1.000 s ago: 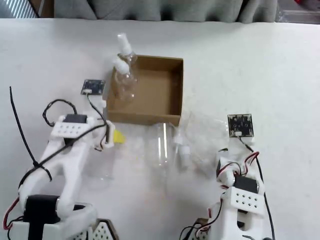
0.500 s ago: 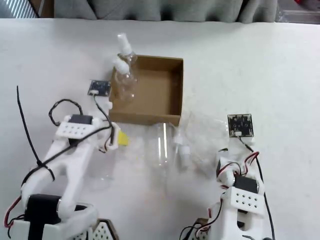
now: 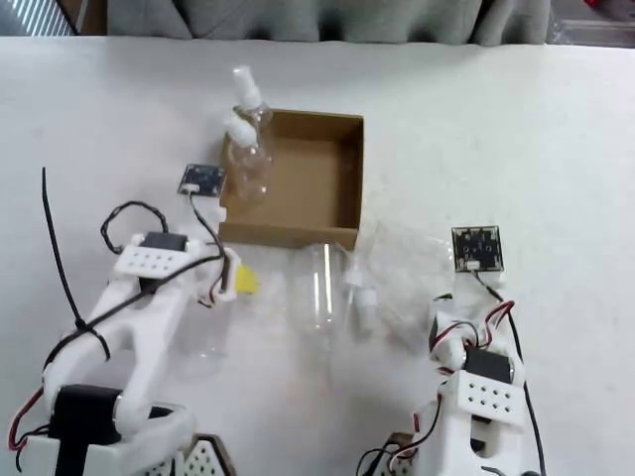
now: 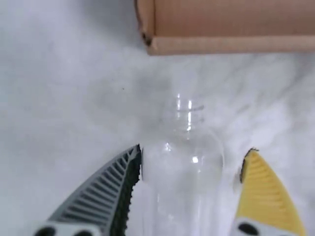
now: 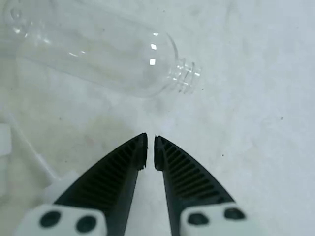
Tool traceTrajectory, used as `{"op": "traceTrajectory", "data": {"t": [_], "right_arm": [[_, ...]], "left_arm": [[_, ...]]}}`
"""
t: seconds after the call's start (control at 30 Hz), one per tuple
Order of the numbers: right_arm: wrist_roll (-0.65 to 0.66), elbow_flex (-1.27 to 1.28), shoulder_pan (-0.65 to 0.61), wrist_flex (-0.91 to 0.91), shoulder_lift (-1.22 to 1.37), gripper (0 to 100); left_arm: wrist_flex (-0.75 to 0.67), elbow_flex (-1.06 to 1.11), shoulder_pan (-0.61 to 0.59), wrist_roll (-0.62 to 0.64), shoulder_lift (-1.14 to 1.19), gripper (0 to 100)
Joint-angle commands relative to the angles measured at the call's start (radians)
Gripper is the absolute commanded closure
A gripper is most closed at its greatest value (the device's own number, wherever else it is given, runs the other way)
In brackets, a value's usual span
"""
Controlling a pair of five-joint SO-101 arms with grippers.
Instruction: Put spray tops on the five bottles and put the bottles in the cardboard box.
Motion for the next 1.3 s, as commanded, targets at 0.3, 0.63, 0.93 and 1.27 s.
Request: {"op": "traceTrajectory", "data": {"t": [0.3,0.63,0.93,1.27], "right_arm": [[0.011,-0.006,-0.001,-0.015,-0.016,98.3],[0.011,-0.006,-0.001,-0.015,-0.016,98.3],[0.002,-0.009,0.039,-0.018,-0.018,98.3],[0.003,-0.049,0.047,0.004,-0.018,98.3]], "left_arm": [[0.017,-0.087,0.012,0.003,0.128,68],[0.011,-0.092,0.013,-0.077,0.136,97],[0.017,-0.091,-0.022,-0.038,0.127,98],[0.037,-0.101,-0.134,-0.048,0.079,98]]}}
